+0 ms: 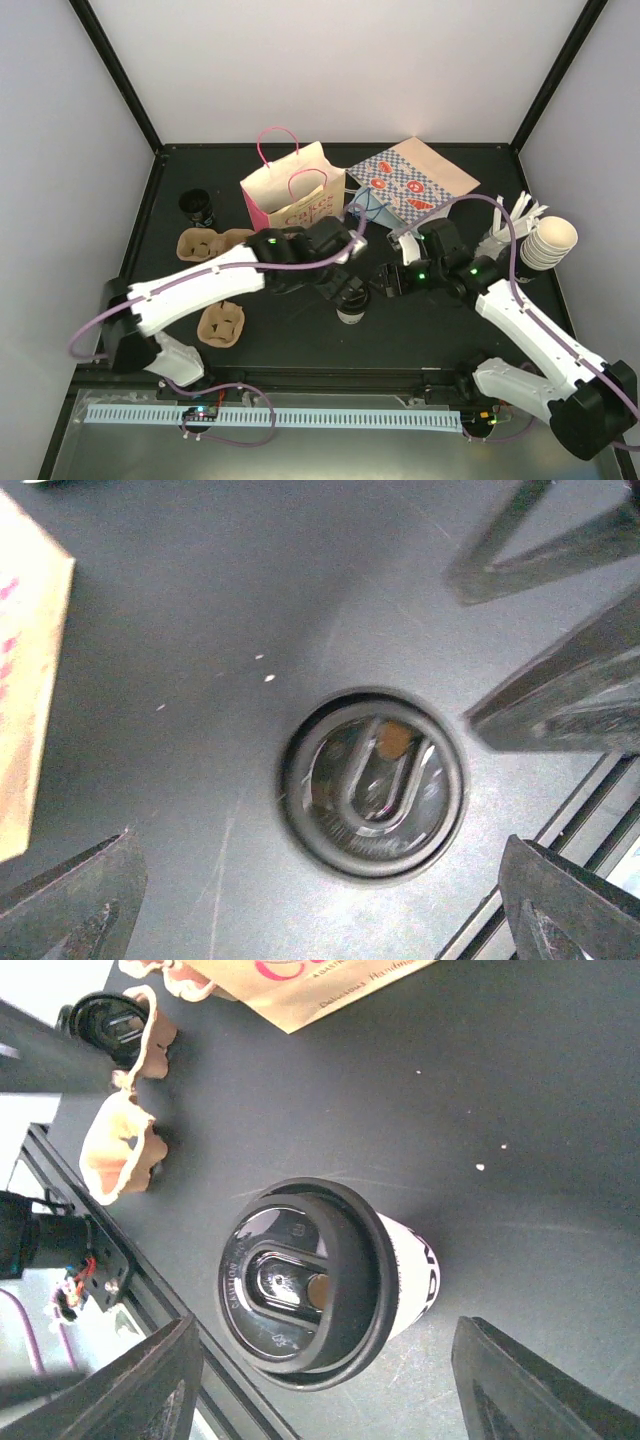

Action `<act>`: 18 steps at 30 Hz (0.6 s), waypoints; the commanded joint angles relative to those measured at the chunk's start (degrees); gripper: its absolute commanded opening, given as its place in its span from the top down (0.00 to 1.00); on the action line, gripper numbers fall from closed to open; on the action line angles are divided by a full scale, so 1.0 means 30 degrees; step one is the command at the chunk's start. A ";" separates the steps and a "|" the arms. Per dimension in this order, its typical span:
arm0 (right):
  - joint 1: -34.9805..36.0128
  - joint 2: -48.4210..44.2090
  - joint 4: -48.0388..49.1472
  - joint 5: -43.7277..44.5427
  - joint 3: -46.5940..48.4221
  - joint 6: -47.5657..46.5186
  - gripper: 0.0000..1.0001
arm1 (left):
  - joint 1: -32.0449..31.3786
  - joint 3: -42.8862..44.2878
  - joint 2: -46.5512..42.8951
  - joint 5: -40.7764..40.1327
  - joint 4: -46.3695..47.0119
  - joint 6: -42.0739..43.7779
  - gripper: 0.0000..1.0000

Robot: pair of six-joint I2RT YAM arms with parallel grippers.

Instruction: Pack the takeout coffee

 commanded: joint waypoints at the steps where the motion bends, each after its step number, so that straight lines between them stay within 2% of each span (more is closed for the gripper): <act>1: 0.1313 -0.0081 -0.1552 0.2539 0.1370 -0.0303 0.26 | 0.1385 -0.1997 -0.3403 0.0618 0.0410 -0.1514 0.01; 9: 0.4707 0.1345 -0.2939 0.6568 0.3370 0.0255 0.13 | 0.4494 -0.7489 -0.8232 0.3204 0.3024 -0.3639 0.08; 12: 0.6381 0.2388 -0.3584 0.8394 0.4286 0.0768 0.03 | 0.5216 -0.9095 -0.9355 0.4474 0.4533 -0.4330 0.11; 18: 0.8190 0.4088 -0.4283 1.0222 0.5438 0.1426 0.02 | 0.5888 -1.1125 -1.0632 0.5082 0.6256 -0.5784 0.17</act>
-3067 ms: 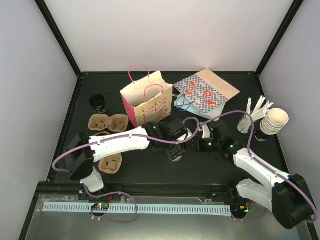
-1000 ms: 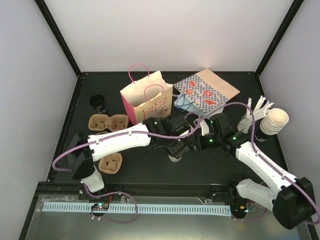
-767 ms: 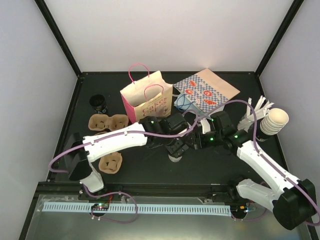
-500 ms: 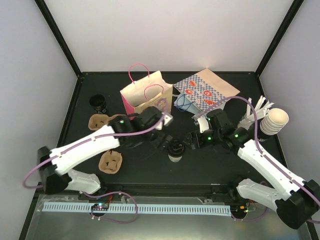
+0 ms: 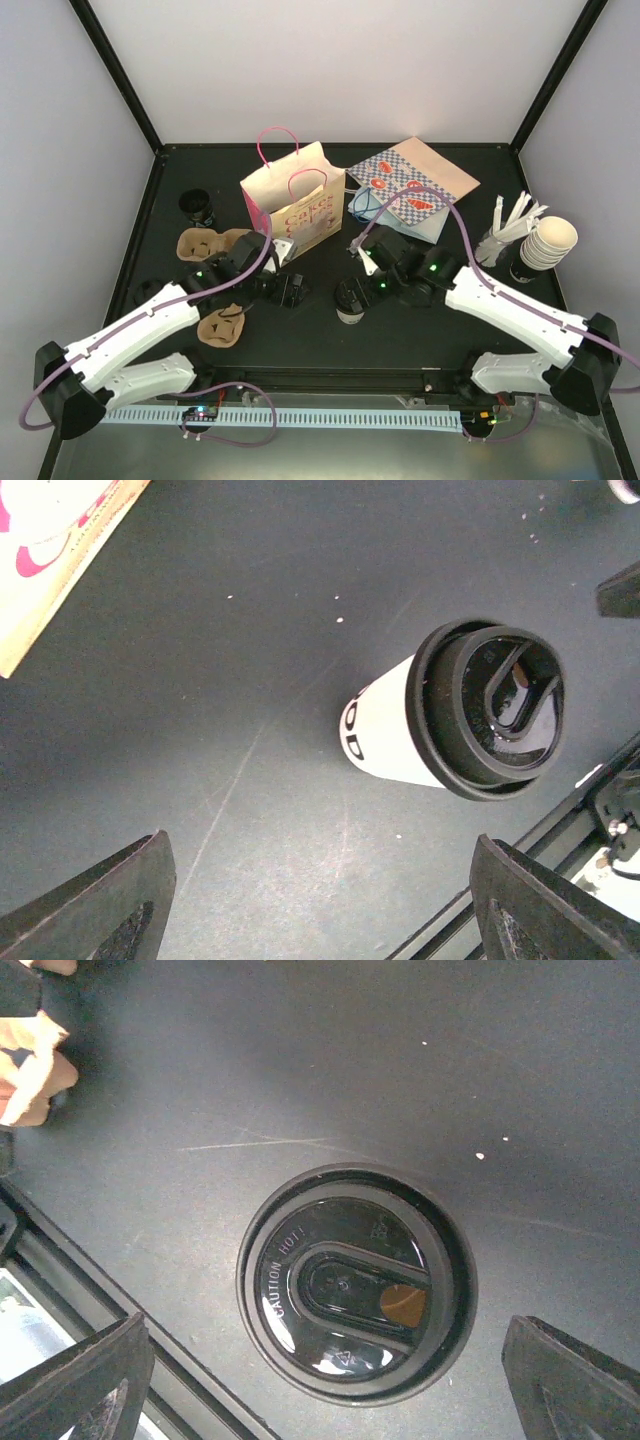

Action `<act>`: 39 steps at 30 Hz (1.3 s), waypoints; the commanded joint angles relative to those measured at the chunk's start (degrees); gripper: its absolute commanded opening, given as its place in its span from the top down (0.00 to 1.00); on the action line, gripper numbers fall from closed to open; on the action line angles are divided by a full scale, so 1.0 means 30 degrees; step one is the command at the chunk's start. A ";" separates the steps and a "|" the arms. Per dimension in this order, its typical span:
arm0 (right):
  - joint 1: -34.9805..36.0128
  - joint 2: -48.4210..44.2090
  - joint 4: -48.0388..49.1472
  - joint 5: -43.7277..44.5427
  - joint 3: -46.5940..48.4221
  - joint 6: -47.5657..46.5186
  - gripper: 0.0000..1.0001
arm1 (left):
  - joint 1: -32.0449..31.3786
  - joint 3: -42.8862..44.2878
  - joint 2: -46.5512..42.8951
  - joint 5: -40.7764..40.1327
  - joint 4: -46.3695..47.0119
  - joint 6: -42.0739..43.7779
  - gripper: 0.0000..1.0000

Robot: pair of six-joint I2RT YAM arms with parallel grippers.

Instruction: Pack the takeout coffee

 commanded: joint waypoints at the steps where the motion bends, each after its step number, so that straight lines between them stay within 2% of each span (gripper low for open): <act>1: 0.0989 0.0947 -0.0896 0.2375 0.0833 0.0717 0.03 | 0.0567 -0.1120 -0.0932 0.1587 0.2684 -0.1622 0.17; 7: 0.1556 0.1993 -0.1114 0.3186 0.1167 0.1052 0.04 | 0.0938 -0.2496 -0.0879 0.3136 0.4512 -0.2476 0.17; 16: 0.1947 0.3106 -0.1408 0.3553 0.1576 0.1040 0.08 | 0.0987 -0.3768 -0.0398 0.3700 0.6976 -0.3929 0.20; 26: 0.2227 0.3748 -0.1485 0.3622 0.2005 0.0831 0.11 | 0.1009 -0.3924 0.0961 0.4440 0.8417 -0.4407 0.28; 39: 0.2838 0.4813 -0.2213 0.4851 0.2299 0.0846 0.13 | 0.1063 -0.3935 0.1784 0.4413 0.8685 -0.4483 0.30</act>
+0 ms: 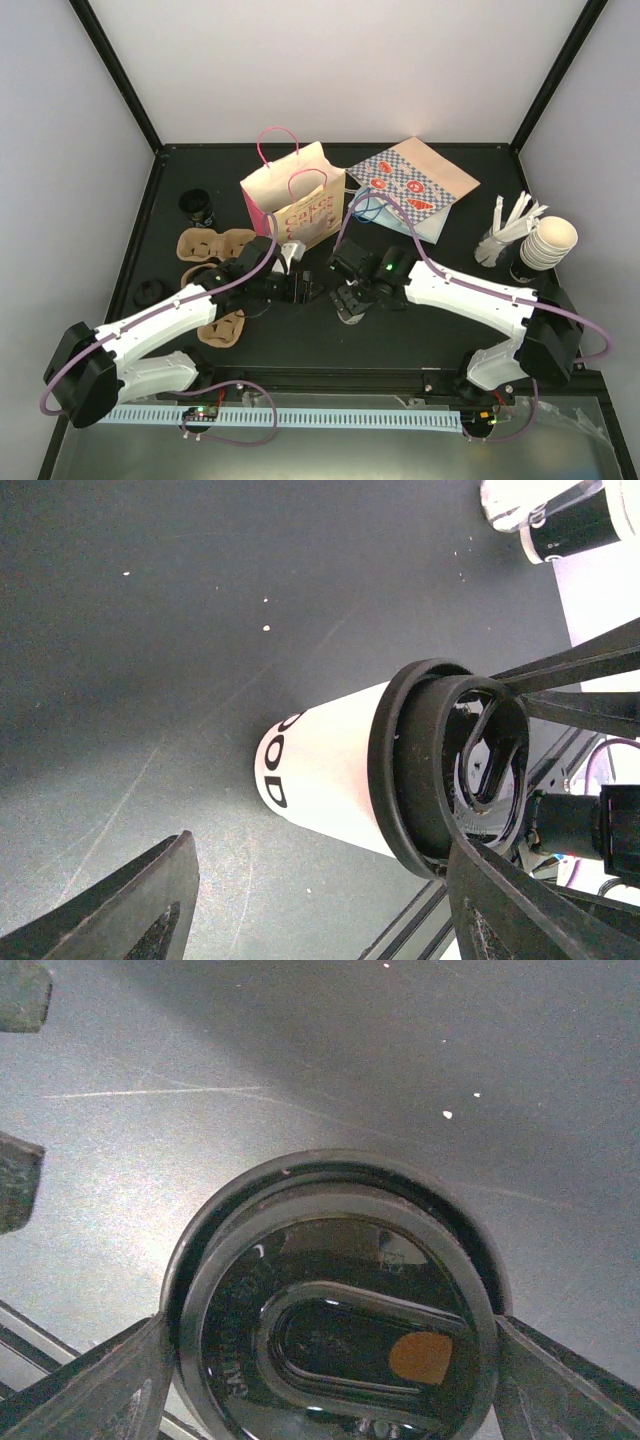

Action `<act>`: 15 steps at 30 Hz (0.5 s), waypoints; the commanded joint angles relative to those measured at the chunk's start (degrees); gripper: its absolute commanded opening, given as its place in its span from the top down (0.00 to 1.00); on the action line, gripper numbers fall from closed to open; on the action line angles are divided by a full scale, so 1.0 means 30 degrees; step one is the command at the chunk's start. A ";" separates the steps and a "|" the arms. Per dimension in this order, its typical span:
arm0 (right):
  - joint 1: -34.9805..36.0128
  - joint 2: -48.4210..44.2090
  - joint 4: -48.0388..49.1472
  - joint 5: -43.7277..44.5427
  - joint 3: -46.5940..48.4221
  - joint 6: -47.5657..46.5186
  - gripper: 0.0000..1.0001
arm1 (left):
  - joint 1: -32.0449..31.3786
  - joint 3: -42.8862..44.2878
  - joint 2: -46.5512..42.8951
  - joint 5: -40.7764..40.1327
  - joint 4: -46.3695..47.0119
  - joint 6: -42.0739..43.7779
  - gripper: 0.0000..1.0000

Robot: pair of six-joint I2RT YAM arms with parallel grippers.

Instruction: Pack the takeout coffee

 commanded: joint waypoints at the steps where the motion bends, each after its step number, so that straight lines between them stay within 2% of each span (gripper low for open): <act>1: 0.0365 0.0355 -0.0405 0.0905 0.0505 0.0045 0.13 | 0.0164 -0.0042 0.0124 0.0289 0.0678 -0.0127 0.30; 11: 0.0642 0.0345 -0.0206 0.0747 -0.0020 -0.0499 0.25 | 0.0201 -0.0256 0.0804 0.0968 0.1391 -0.0399 0.31; 15: 0.0642 -0.0386 0.0362 -0.0028 -0.0624 -0.1362 0.26 | 0.0208 -0.0217 0.1331 0.1586 0.1886 -0.0505 0.31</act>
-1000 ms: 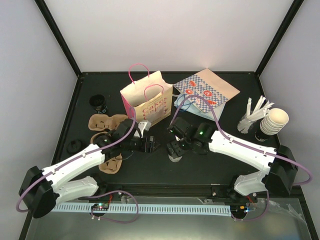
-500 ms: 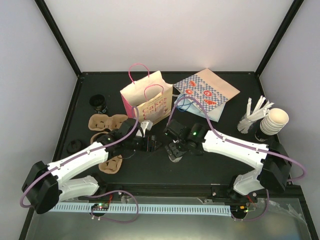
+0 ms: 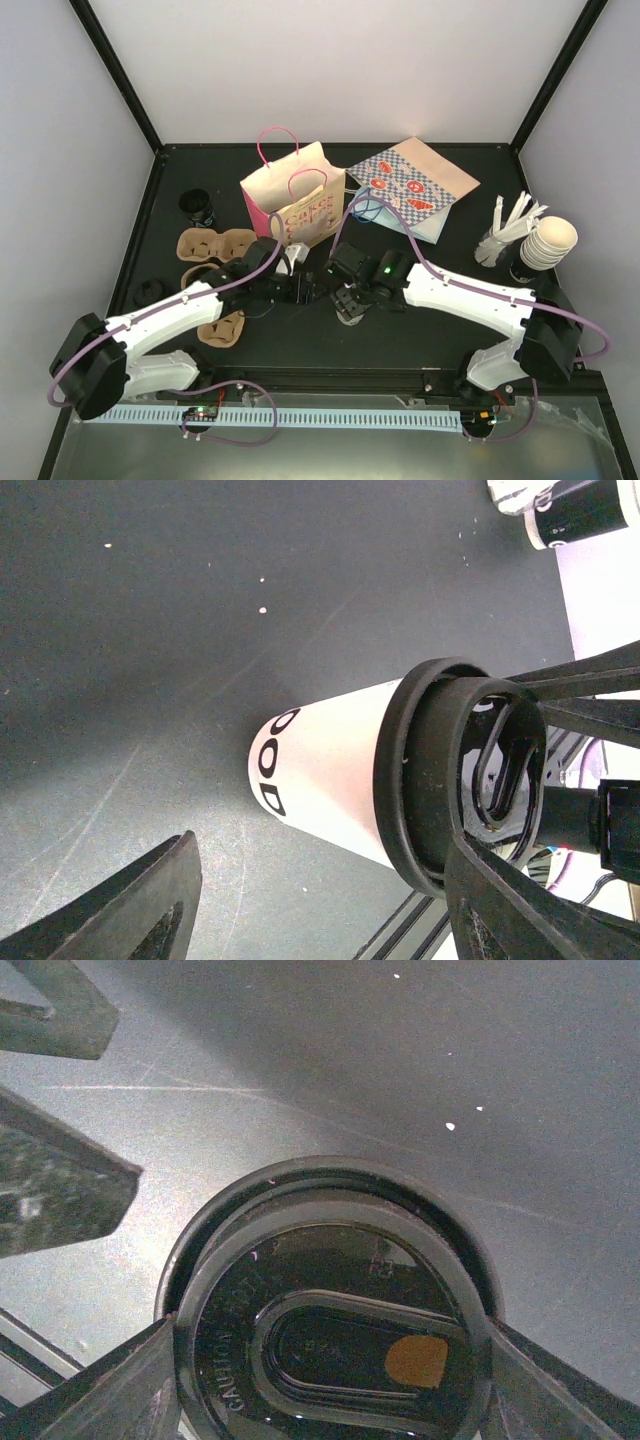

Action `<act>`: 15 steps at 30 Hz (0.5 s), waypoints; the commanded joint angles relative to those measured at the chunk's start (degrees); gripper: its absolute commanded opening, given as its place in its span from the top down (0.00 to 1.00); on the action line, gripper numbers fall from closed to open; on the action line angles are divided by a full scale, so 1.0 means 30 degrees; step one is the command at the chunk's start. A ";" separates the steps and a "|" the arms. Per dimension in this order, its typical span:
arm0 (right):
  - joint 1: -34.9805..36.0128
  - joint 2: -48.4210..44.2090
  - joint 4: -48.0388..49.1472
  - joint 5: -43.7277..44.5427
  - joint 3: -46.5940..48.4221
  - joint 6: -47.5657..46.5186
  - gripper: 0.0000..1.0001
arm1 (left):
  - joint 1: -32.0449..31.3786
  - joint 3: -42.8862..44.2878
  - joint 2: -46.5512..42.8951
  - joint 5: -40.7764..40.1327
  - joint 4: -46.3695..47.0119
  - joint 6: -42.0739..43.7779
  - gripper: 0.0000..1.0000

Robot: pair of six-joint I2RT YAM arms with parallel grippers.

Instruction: Pack the takeout coffee

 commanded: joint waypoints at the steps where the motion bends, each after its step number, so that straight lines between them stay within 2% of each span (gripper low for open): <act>1: 0.0147 -0.0863 0.0408 -0.0799 -0.0828 -0.1056 0.26 | 0.0161 0.0022 0.0567 0.1096 0.1160 -0.0288 0.31; 15: 0.0147 -0.1126 0.1266 -0.2553 -0.2032 -0.2719 0.26 | 0.0199 0.0024 0.1651 0.1553 0.2326 -0.0677 0.34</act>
